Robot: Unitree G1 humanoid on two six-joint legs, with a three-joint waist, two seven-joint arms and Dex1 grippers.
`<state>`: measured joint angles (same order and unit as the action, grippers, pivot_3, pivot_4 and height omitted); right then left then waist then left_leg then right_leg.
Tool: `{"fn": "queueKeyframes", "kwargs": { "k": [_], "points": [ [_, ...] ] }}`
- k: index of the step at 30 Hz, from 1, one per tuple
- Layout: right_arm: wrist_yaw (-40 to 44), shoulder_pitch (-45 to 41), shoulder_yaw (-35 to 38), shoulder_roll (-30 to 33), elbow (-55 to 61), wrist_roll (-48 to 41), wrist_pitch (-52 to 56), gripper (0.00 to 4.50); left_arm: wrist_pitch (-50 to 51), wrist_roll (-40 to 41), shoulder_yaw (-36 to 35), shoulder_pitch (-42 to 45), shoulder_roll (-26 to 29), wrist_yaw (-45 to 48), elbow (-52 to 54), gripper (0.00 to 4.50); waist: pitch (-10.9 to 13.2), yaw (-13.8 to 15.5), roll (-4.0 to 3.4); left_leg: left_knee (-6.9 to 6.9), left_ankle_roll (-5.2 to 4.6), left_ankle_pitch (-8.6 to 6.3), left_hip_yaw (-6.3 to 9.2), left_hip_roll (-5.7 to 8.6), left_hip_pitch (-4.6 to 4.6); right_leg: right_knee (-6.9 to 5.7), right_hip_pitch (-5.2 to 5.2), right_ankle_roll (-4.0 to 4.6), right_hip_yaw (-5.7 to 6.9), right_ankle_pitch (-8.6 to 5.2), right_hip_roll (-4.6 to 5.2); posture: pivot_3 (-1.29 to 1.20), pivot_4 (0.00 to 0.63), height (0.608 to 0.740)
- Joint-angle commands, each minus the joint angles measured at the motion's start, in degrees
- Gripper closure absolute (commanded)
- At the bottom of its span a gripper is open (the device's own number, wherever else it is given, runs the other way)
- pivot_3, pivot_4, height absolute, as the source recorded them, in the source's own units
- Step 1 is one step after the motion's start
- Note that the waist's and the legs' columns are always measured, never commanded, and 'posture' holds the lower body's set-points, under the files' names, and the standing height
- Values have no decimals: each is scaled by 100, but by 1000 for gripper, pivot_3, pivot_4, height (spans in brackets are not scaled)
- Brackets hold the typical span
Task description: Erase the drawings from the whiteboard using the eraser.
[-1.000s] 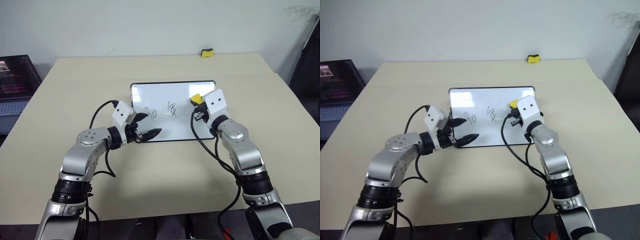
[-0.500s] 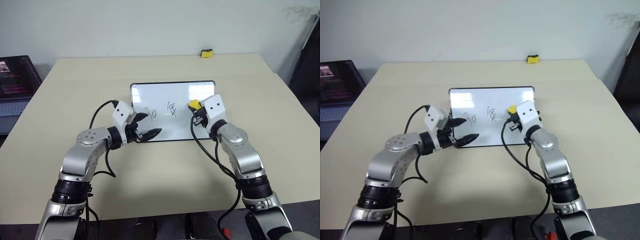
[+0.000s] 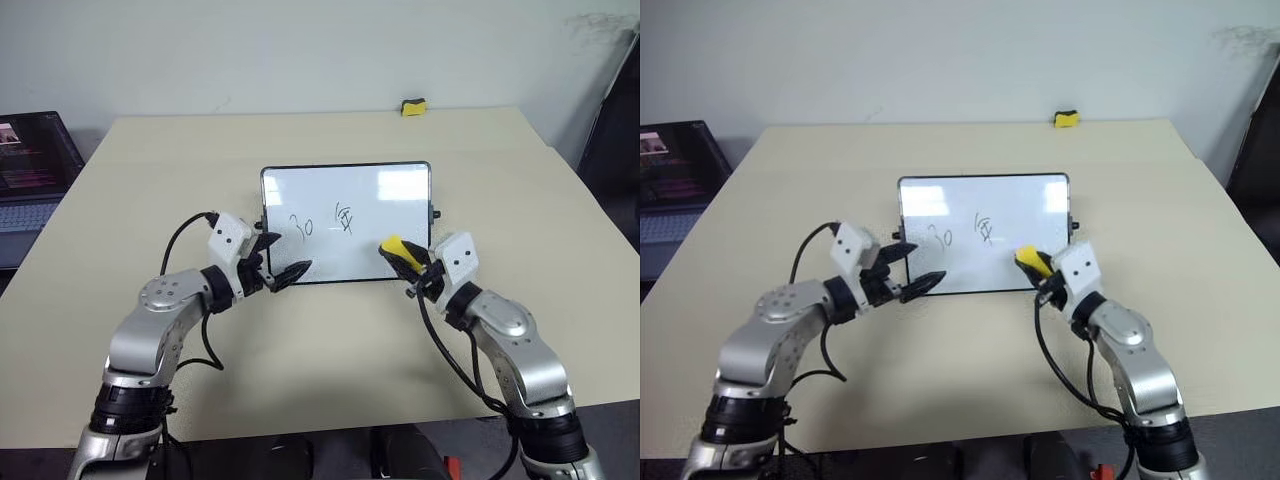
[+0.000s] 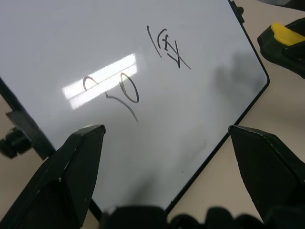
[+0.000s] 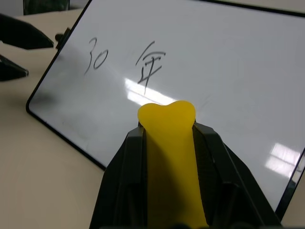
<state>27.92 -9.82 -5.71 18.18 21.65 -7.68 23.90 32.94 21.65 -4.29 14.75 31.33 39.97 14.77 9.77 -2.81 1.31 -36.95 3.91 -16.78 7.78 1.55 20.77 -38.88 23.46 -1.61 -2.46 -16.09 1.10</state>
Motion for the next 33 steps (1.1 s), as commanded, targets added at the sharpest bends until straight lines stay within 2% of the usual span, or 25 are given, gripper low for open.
{"fn": "queueKeyframes", "kwargs": {
  "k": [1,4,8,15,21,26,33],
  "points": [
    [253,16,-250,303,1,267,-549,3514,58,71,-246,-197,57,-214,434,0,0,-1,0,0,0,0,0,0,0,0,0,0,0,0,0,0,150,740],
    [302,-163,-428,414,-276,475,-973,3514,84,45,-300,-281,57,-365,475,0,0,23,1,-4,0,0,1,1,0,1,-4,0,3,0,0,0,150,740],
    [127,-798,-491,150,-847,615,-1460,3514,107,36,-283,-337,51,-457,522,0,1,20,2,-4,2,1,-1,1,-3,-1,-5,1,2,0,-1,0,150,740],
    [-432,-2486,-545,-466,-2843,1132,-2558,3514,139,23,-236,-234,109,-455,504,0,1,6,2,-3,22,13,-1,0,-2,-3,-4,3,5,2,-1,0,150,740],
    [-686,-3312,-509,-680,-4082,1373,-3193,3514,122,22,-206,-184,170,-397,485,0,1,37,3,-1,22,12,-3,3,5,5,1,3,4,2,3,0,150,740],
    [-786,-3497,-528,-808,-4998,1437,-3454,3514,147,48,-156,-155,167,-392,517,0,1,26,3,-1,21,12,-5,1,4,0,3,3,3,2,1,0,150,740],
    [-231,-2979,-960,-741,-5765,1651,-3290,3514,169,75,-140,-105,199,-347,503,0,-15,-9,7,-3,7,4,-6,1,-20,-8,-18,4,1,2,1,0,150,740]
  ]
}}
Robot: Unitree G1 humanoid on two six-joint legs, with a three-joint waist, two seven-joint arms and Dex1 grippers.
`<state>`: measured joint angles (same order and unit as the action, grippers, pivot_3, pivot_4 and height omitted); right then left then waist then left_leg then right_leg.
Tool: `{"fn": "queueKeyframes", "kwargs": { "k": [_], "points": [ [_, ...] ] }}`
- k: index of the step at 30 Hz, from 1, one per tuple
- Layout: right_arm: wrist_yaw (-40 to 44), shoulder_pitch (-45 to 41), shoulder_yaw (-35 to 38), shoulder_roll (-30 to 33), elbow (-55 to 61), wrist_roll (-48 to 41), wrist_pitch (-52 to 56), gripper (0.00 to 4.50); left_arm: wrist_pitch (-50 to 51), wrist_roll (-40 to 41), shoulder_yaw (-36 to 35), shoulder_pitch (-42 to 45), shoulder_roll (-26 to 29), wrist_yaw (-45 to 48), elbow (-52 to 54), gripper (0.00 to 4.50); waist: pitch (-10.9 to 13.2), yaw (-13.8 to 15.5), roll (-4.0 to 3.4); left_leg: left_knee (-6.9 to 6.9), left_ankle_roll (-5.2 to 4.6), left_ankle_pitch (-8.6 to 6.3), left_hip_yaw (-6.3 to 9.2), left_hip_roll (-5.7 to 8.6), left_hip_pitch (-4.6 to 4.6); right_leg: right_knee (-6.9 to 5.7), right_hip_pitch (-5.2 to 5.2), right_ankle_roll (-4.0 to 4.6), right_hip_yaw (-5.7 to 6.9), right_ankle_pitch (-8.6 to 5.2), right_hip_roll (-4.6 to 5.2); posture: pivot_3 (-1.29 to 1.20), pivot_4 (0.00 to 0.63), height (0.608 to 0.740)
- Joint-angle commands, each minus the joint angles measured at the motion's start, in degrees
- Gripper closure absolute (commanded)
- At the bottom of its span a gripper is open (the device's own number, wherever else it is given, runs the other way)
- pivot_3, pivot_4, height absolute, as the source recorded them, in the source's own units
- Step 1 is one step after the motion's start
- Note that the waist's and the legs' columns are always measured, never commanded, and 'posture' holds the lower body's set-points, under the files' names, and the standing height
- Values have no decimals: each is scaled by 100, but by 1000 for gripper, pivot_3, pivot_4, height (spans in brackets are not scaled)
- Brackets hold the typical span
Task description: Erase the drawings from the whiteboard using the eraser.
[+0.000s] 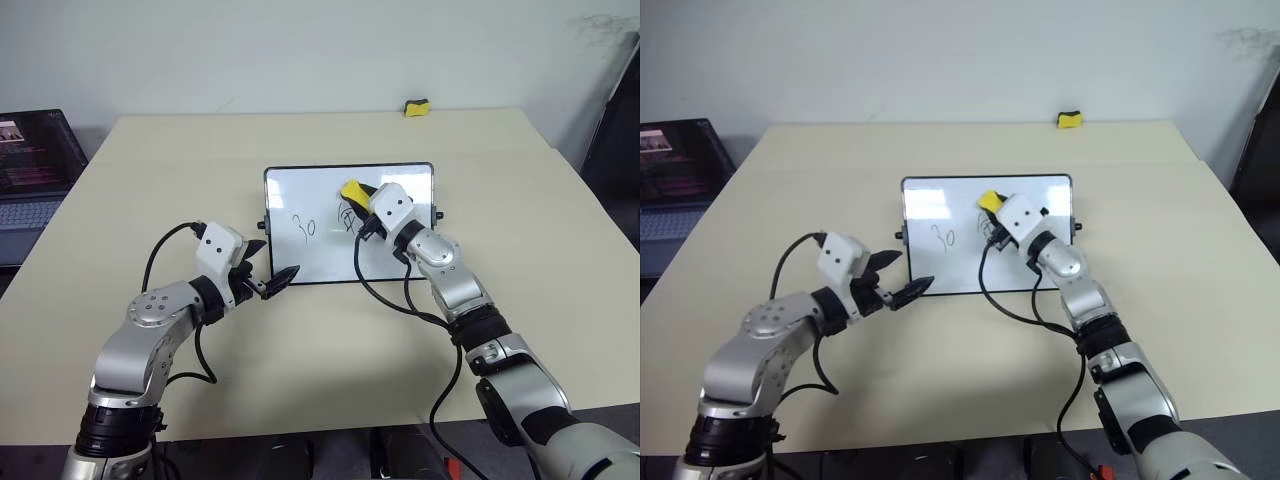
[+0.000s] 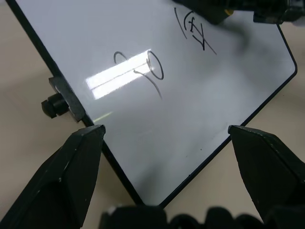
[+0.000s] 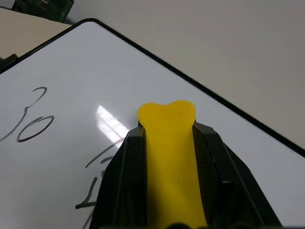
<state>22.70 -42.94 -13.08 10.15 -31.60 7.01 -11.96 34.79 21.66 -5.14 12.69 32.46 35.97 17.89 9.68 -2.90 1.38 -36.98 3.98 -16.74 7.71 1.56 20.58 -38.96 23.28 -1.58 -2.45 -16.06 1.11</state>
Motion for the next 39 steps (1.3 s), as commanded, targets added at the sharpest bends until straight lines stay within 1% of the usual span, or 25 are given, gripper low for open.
{"fn": "queueKeyframes", "kwargs": {
  "k": [1,2,5,6,7,9,13,18,22,26,29,30,32,37,39],
  "points": [
    [359,392,-263,80,-473,206,313,3514,-13,77,-59,104,89,59,190,0,-12,-3,0,0,-6,-3,-1,0,-13,-1,-11,0,-1,0,0,0,150,740],
    [398,442,-298,102,-497,241,311,3514,-10,78,-59,109,90,62,188,0,-13,-9,0,1,-8,-4,-3,0,-27,-2,-23,0,-3,0,0,0,150,740],
    [540,593,-413,180,-508,332,377,3514,4,79,-64,116,95,80,191,0,-12,-28,-2,4,-10,-5,-2,-4,-122,5,-123,-3,-2,-6,-6,0,150,740],
    [586,635,-452,204,-494,358,381,3514,7,77,-67,117,97,87,191,0,-11,-31,-3,7,-11,-5,-3,-4,-148,8,-149,-23,-3,-21,-7,0,150,740],
    [617,665,-484,223,-475,380,373,3514,9,78,-72,115,101,94,192,0,-11,-34,-3,9,-11,-6,-3,-5,-174,10,-173,-23,-3,-24,-8,0,150,740],
    [626,703,-560,271,-439,456,275,3514,19,83,-81,115,114,109,186,0,-12,-36,-2,7,-10,-5,0,-7,-196,8,-196,-23,-2,-25,-10,0,150,740],
    [549,682,-548,293,-332,492,35,3514,27,93,-85,121,140,124,162,0,-12,-35,-2,3,-11,1,2,-9,-206,0,-201,-23,-5,-20,-13,0,150,740],
    [556,707,-405,232,27,278,-188,3514,39,116,-79,123,160,135,158,0,-11,-36,-3,6,-10,0,4,-11,-184,5,-182,-22,-7,-20,-13,0,150,740],
    [729,830,-375,236,339,144,-177,3514,47,128,-59,132,166,130,152,0,-6,-30,-4,11,-10,0,5,-11,-159,8,-156,-21,-9,-19,-12,0,150,740],
    [888,953,-318,267,672,4,-69,3514,66,149,-61,144,175,122,177,0,3,-30,-7,18,-9,-3,4,-11,-155,12,-152,-20,-9,-20,-11,0,150,740],
    [957,866,-217,292,975,-121,-81,3514,82,160,-73,118,175,101,224,0,19,-28,-6,24,-9,-4,6,-11,-148,21,-148,-20,-8,-20,-11,0,150,740],
    [969,780,-173,285,1031,-168,-66,3514,92,166,-81,101,176,92,249,0,19,-29,-6,24,-8,-4,6,-11,-140,22,-138,-20,-8,-20,-11,0,150,740],
    [971,605,-116,263,1036,-216,-74,3514,105,176,-100,69,180,78,286,0,21,-32,-6,19,-7,-3,7,-11,-91,17,-92,6,-6,-4,-11,0,150,740],
    [978,121,-81,158,684,-227,-219,3514,138,185,-147,-8,178,24,369,0,27,-34,-4,13,11,7,5,-12,-16,4,-5,10,-4,-1,-9,0,150,740],
    [983,-6,-101,113,527,-196,-309,3514,151,189,-158,-31,173,4,400,0,27,-23,-4,13,15,8,8,-13,2,11,4,11,-1,-1,-8,0,150,740]
  ]
}}
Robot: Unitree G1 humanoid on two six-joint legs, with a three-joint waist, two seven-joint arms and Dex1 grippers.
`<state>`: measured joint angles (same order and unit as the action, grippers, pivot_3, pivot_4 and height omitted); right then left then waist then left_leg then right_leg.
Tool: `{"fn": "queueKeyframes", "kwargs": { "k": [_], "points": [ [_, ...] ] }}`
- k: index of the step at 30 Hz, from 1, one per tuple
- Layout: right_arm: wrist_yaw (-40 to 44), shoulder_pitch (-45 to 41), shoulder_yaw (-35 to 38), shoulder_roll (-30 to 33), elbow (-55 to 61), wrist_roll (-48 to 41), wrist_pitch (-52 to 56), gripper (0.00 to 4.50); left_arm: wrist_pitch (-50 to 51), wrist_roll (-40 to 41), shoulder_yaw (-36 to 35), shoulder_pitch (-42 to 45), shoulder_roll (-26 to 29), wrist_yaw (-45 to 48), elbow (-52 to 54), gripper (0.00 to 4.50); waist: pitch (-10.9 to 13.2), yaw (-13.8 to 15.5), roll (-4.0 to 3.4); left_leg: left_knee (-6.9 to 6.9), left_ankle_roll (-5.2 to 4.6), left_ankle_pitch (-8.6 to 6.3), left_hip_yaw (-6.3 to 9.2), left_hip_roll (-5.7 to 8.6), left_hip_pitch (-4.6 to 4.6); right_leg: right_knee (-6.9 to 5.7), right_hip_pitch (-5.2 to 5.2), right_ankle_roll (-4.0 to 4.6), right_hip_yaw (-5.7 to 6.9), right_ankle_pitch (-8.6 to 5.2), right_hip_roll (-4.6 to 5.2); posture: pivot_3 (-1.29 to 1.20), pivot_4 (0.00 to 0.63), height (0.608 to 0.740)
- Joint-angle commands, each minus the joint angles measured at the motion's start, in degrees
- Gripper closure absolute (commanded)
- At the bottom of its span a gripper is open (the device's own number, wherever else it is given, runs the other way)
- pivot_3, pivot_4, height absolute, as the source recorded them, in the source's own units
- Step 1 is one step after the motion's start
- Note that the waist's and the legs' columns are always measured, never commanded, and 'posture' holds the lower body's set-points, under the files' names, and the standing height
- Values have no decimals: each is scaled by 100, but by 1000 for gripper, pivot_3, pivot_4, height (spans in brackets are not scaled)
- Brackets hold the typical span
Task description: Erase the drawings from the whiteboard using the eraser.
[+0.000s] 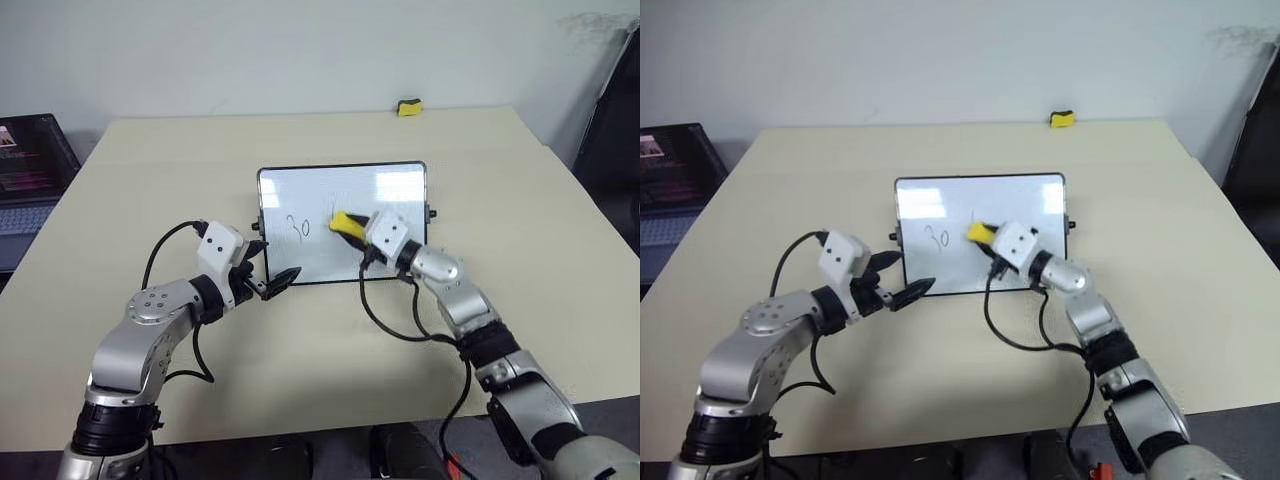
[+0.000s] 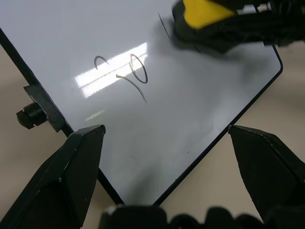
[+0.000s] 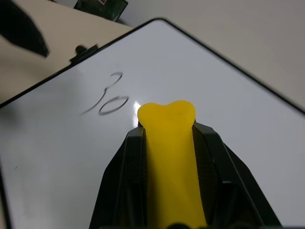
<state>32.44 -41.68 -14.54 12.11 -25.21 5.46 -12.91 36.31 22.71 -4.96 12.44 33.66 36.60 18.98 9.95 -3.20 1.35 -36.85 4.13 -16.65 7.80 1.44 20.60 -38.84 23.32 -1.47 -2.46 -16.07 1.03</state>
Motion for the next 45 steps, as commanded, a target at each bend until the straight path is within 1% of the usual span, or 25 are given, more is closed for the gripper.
{"fn": "queueKeyframes", "kwargs": {
  "k": [1,9,14,21,25,30,37,38,40,45],
  "points": [
    [17,-185,30,-104,-186,-26,-264,3514,7,86,-182,-20,51,-69,307,0,0,8,0,1,1,0,3,0,10,4,6,0,0,0,2,0,150,740],
    [141,-431,-15,-199,-642,30,-574,3514,61,108,-227,-130,37,-146,435,0,1,13,0,0,0,-2,0,4,22,7,16,0,3,0,5,0,150,740],
    [-116,-739,75,-151,-1075,174,-805,3514,85,113,-243,-166,45,-166,480,0,1,9,0,-2,0,-2,-3,4,21,4,16,0,4,0,5,0,150,740],
    [-255,-1194,57,-181,-1816,293,-1156,3514,83,131,-244,-190,60,-167,488,0,1,1,0,-3,1,-2,-6,4,21,1,18,0,4,0,4,0,150,740],
    [-375,-1331,48,-244,-2178,356,-1150,3514,78,130,-230,-167,79,-140,464,0,1,-7,0,-5,0,-2,-8,4,19,-4,18,0,4,0,4,0,150,740],
    [-437,-1259,46,-209,-2551,402,-1059,3514,79,131,-221,-140,90,-127,453,0,0,-6,0,-11,-3,-3,-8,4,12,-13,14,1,3,2,4,0,150,740],
    [-230,-730,-116,-68,-2704,500,-1039,3514,91,144,-201,-112,99,-117,445,0,-10,8,5,-13,-20,-12,-7,4,-31,-14,-29,2,3,3,3,0,150,740],
    [-192,-665,-135,-64,-2694,507,-1008,3514,91,146,-198,-103,105,-111,438,0,-9,7,5,-13,-21,-11,-10,5,-43,-13,-40,1,2,3,3,0,150,740],
    [-121,-574,-153,-59,-2670,516,-927,3514,89,148,-197,-92,114,-100,427,0,-9,5,4,-9,-22,-13,-5,3,-99,-4,-104,1,2,1,2,0,150,740],
    [206,-365,-190,-25,-2562,489,-561,3514,89,150,-193,-71,120,-91,410,0,-8,3,4,-8,-23,-13,-9,2,-154,-4,-154,-23,0,-14,-2,0,150,740]
  ]
}}
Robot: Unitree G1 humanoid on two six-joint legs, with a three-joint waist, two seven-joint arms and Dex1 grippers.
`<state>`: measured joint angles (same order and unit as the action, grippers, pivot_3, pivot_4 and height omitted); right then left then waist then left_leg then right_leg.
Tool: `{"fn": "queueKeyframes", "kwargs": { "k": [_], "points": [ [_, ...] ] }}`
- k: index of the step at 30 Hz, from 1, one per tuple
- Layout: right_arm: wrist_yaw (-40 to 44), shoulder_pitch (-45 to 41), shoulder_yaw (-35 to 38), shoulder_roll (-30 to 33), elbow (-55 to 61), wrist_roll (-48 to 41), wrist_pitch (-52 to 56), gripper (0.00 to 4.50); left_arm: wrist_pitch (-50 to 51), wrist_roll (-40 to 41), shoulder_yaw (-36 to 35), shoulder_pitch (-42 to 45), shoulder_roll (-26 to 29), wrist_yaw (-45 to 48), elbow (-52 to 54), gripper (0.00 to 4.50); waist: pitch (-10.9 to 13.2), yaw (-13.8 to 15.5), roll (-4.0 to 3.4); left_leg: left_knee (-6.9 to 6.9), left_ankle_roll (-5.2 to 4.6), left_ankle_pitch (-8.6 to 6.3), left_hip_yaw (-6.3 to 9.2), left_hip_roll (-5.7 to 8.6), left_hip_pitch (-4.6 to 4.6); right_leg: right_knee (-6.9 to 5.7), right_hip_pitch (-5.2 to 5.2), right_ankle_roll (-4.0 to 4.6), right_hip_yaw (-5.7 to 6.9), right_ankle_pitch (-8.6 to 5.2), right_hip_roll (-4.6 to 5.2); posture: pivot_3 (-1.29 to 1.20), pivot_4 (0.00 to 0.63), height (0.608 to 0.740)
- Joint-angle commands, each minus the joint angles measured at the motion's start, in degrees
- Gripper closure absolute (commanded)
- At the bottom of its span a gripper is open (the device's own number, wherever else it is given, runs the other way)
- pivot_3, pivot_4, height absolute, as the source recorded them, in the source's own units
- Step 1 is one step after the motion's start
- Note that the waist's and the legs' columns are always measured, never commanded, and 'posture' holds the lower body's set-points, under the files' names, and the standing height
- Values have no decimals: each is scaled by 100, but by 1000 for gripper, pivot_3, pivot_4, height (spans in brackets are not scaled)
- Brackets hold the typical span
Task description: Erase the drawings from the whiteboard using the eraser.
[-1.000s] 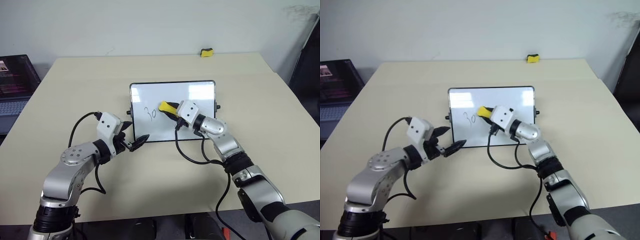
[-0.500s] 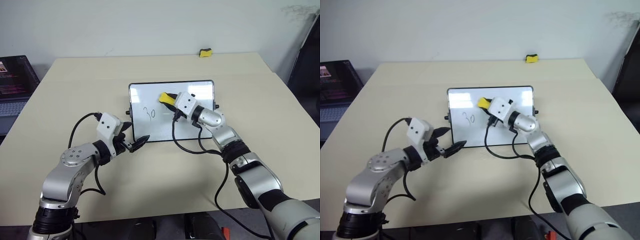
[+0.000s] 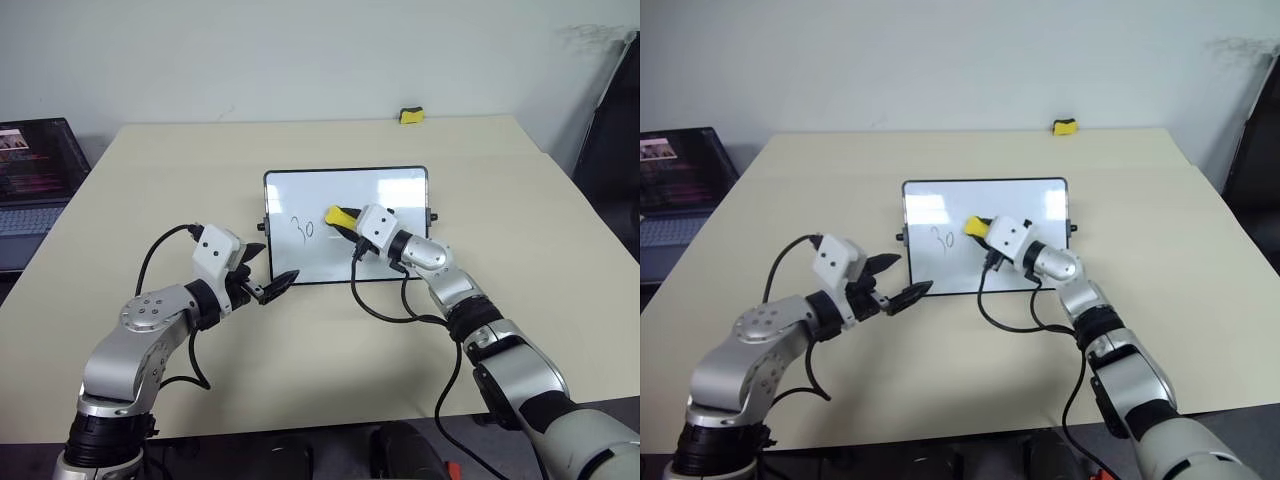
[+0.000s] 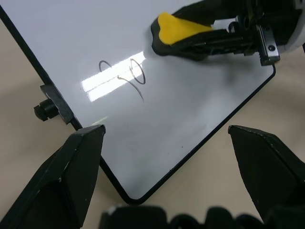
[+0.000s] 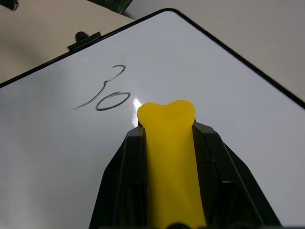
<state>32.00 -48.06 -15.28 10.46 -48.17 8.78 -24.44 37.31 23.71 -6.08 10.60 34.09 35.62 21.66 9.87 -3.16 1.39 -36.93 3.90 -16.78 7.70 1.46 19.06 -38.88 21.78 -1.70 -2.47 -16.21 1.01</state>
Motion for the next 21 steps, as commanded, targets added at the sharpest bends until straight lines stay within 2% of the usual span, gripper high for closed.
{"fn": "queueKeyframes", "kwargs": {
  "k": [1,7,12,17,21],
  "points": [
    [329,317,-127,153,-228,153,686,3514,-12,48,-79,116,76,5,142,0,0,-1,-1,1,0,0,1,-1,-19,0,-18,-2,-1,-3,0,0,150,740],
    [790,609,-113,230,334,24,1000,3514,-12,52,-74,126,78,7,140,0,-1,-3,-1,-2,0,1,10,-2,-39,0,-43,-4,-4,-4,-1,0,150,740],
    [951,760,51,267,1182,-250,496,3515,-16,53,-71,130,76,10,136,0,6,0,-3,0,1,1,14,-3,-28,4,-34,-4,-5,-5,-1,0,150,740],
    [489,558,441,189,1690,-493,162,3515,-1,66,-60,116,58,-4,161,0,27,2,-5,5,2,2,8,-3,39,1,39,10,-5,5,0,0,150,740],
    [-30,277,687,217,1545,-418,-70,3515,9,78,-51,104,37,-15,176,0,27,-5,-5,7,24,13,4,-3,107,-5,119,25,-3,16,1,0,150,740]
  ]
}}
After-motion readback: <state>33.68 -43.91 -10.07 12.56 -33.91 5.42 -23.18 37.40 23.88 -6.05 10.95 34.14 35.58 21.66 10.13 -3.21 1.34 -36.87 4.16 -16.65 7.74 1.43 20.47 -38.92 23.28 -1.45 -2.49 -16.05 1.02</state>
